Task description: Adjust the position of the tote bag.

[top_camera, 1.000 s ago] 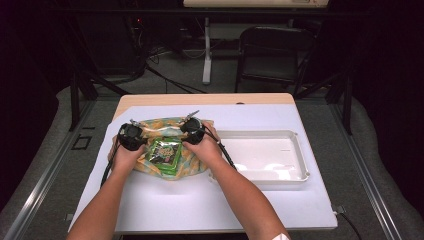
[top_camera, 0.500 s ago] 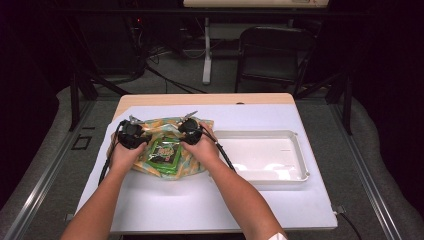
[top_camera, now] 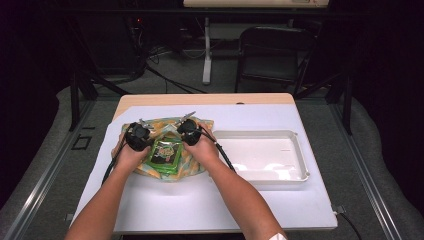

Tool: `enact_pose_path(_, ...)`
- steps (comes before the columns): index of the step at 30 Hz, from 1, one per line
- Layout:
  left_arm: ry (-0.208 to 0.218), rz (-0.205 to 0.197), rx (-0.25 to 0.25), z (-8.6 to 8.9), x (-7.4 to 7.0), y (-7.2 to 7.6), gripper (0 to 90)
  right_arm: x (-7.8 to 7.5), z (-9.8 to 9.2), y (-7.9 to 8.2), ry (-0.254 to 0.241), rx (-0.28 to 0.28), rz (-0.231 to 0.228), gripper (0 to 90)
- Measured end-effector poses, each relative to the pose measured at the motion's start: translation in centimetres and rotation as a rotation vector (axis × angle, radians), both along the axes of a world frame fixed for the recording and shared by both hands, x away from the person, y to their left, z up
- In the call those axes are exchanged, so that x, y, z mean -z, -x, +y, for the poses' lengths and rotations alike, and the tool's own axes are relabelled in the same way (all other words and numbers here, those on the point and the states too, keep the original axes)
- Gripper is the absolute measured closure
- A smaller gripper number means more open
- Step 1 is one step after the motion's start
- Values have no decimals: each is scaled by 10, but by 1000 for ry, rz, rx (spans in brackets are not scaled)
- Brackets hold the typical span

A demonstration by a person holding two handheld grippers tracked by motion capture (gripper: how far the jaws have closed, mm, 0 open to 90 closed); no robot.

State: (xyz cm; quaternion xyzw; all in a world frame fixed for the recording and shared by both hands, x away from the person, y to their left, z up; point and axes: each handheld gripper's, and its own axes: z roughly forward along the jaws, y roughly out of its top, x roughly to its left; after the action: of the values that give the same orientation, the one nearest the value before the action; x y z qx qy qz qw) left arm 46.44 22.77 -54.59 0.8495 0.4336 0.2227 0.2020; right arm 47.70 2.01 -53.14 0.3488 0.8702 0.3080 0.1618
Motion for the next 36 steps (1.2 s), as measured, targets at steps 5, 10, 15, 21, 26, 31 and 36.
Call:
enact_pose_path(5,-20,7,-7,0,0,-3,900,-3,-4,-1,36,17,-27,880)
enact_pose_path(10,-33,-1,-22,-1,-3,-5,900,-3,-6,-3,61,41,-52,871)
enact_pose_path(15,-38,-21,-44,0,-5,-6,900,0,-6,-7,76,61,-37,854)
enact_pose_path(21,-27,-17,-65,4,-1,-11,900,7,-4,-8,87,70,-19,841)
enact_pose_path(26,-20,-11,-70,4,1,-13,900,12,-6,-12,66,74,19,839)
enact_pose_path(31,-5,-8,-71,6,2,-14,900,13,-8,-14,58,77,42,840)
enact_pose_path(36,3,-5,-75,7,2,-14,900,15,-7,-14,57,78,42,832)
